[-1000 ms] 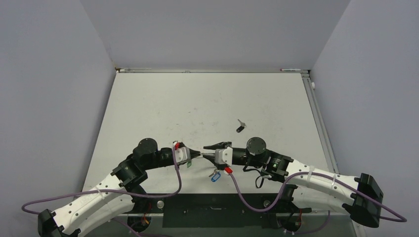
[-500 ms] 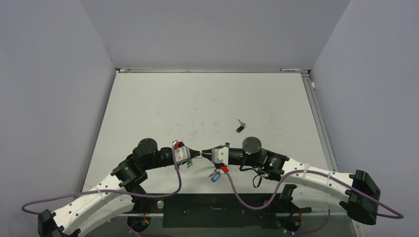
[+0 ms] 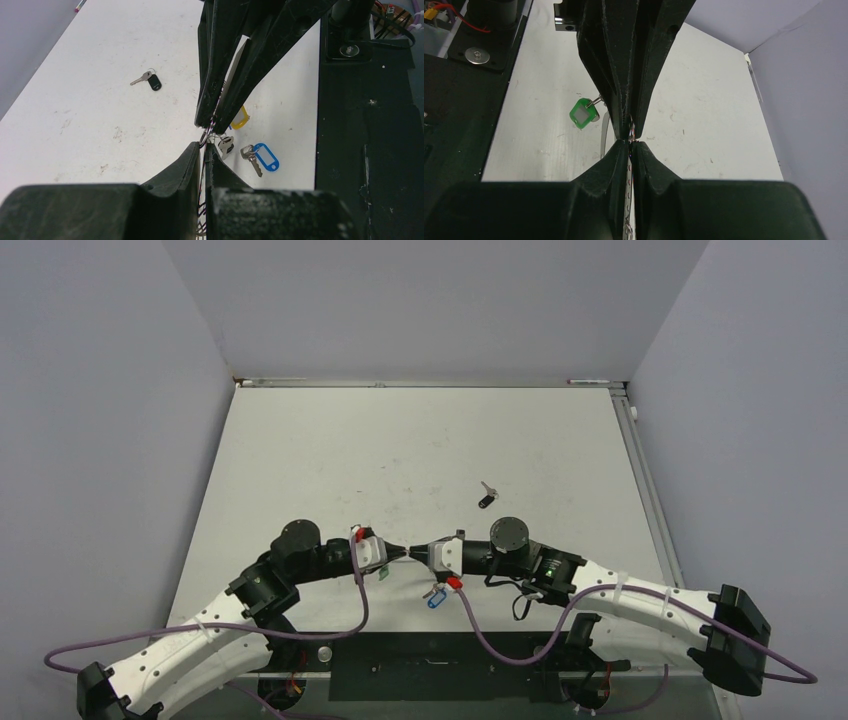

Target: Put the keys on the keyring

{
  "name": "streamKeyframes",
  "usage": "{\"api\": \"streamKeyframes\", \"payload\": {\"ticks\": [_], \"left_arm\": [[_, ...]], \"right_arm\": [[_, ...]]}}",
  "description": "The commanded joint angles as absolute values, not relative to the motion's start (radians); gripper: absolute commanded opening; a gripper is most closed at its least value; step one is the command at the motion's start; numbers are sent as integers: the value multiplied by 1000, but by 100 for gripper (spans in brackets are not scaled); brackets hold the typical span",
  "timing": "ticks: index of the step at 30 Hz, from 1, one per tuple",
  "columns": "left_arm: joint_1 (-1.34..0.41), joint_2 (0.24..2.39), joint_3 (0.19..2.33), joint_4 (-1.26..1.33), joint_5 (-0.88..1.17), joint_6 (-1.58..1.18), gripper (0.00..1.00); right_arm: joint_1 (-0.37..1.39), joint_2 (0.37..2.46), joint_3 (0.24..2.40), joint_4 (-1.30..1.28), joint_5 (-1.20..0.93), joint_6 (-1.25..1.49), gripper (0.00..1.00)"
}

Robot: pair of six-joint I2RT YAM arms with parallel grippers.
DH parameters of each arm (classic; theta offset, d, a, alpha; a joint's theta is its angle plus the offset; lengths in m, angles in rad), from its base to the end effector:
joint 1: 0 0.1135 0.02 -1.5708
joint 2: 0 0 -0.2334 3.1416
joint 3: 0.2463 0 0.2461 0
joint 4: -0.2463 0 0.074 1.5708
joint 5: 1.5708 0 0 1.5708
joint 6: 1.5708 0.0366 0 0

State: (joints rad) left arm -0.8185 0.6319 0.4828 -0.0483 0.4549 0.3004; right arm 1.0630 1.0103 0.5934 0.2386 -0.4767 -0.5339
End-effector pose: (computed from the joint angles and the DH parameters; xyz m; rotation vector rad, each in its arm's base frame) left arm 0.1122 -0.1434 0.2543 1.2321 1.3306 -0.7727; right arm 0.1036 0.2207 0.2505 -1.5115 0.9731 0.7982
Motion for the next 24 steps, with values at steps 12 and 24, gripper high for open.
{"api": "streamKeyframes", "payload": {"ticks": [12,24], "left_arm": [[-834,653,517,-68,325,369,32],[-830,663,542,-75,134,308,0]], "right_arm": [[1102,937,659,250,-468,-497,5],[1121,1010,719,352,-141,-348,5]]}}
